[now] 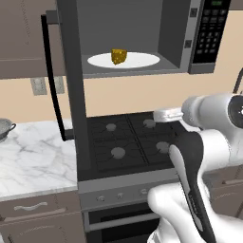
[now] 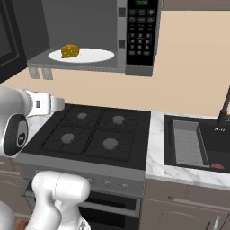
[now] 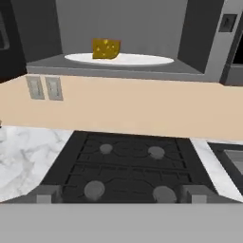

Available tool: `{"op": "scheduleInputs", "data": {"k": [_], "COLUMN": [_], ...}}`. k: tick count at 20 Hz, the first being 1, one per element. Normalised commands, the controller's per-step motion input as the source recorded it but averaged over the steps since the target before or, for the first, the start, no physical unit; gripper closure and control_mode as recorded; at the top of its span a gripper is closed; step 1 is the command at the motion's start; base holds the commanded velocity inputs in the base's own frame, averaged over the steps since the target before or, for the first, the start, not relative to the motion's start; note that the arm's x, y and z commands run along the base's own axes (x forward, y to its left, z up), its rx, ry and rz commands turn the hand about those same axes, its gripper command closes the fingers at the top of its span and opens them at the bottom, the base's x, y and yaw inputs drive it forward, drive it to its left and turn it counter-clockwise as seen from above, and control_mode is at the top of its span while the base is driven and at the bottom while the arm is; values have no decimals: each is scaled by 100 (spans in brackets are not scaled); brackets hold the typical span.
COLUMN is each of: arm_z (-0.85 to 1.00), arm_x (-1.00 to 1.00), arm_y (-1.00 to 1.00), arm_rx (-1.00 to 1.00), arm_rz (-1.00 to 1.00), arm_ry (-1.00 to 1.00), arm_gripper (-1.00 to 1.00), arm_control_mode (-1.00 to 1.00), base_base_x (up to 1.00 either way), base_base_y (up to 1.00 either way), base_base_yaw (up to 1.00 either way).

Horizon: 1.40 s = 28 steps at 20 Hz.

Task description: Close the microwave door.

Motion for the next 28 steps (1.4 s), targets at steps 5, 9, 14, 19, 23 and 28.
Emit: {"op": "scheduleInputs", "data": {"k": [5,9,14,19,23,28], "arm_z": [31,10,3,-7,-8,9], "arm_x": [-67,-54,-47,-9,-59,-100], "arm_y": [0,12,31,41,76,77], "arm_rx": [0,0,0,-6,-5,-3], "arm_rz": [0,0,0,0,0,0], "arm_ry": [-33,-23,-27,-19,-25,-29], "arm_gripper": [-100,-100,-100,-100,-100,-100], "arm_control_mode": [-100,-100,-100,-100,-100,-100], "base_base_x": [0,0,0,0,0,0], "base_base_y": [0,0,0,0,0,0], "base_base_yaw": [0,0,0,0,0,0]}}
